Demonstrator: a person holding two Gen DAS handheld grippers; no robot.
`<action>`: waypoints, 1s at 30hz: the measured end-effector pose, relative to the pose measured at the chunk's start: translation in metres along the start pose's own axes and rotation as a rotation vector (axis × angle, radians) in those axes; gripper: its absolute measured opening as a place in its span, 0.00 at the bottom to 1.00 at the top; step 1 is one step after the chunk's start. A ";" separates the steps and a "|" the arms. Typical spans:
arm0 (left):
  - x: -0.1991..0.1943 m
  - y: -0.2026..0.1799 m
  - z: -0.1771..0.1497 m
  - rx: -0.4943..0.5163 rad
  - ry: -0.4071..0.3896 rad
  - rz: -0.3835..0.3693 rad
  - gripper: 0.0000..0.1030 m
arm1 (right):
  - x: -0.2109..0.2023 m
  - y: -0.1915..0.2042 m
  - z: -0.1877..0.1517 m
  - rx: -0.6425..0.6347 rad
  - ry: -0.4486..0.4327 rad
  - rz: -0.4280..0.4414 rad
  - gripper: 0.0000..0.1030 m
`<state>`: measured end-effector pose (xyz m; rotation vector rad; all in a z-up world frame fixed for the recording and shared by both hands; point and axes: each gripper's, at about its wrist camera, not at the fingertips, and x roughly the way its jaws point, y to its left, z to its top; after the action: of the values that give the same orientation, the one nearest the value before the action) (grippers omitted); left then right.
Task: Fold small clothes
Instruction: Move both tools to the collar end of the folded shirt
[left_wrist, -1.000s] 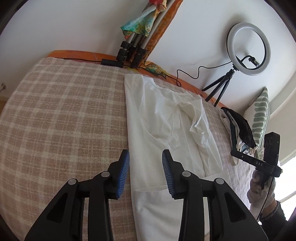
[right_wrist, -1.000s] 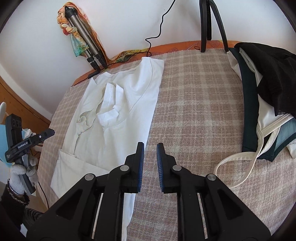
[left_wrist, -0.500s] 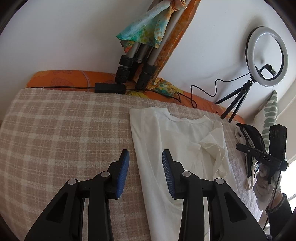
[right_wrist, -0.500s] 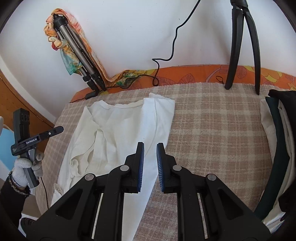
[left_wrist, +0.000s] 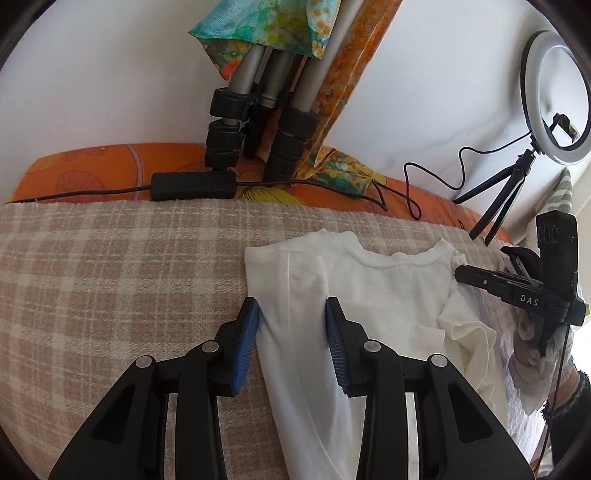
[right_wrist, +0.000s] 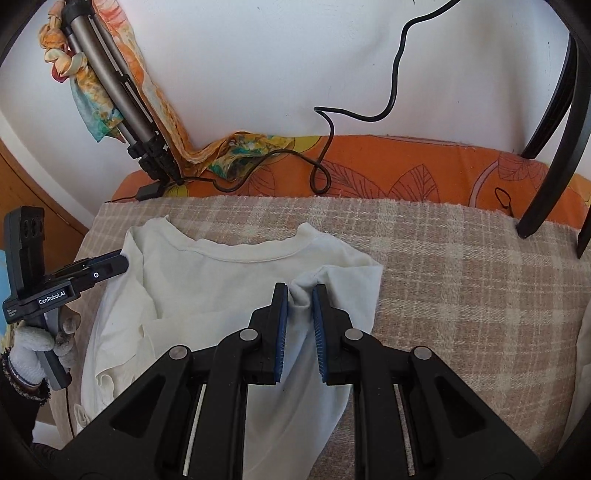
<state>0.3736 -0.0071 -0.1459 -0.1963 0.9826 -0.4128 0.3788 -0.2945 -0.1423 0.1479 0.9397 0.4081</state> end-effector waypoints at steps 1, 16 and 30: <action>0.000 0.001 0.002 -0.005 -0.003 -0.002 0.34 | -0.003 -0.001 0.000 0.005 -0.006 0.008 0.14; -0.018 0.044 0.024 -0.135 -0.056 -0.144 0.42 | -0.032 -0.072 -0.011 0.203 -0.097 0.128 0.40; 0.008 0.024 0.029 -0.031 0.003 -0.155 0.42 | -0.021 -0.064 -0.013 0.164 -0.067 0.152 0.40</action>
<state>0.4081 0.0105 -0.1446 -0.3011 0.9805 -0.5402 0.3754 -0.3620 -0.1529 0.3824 0.8987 0.4631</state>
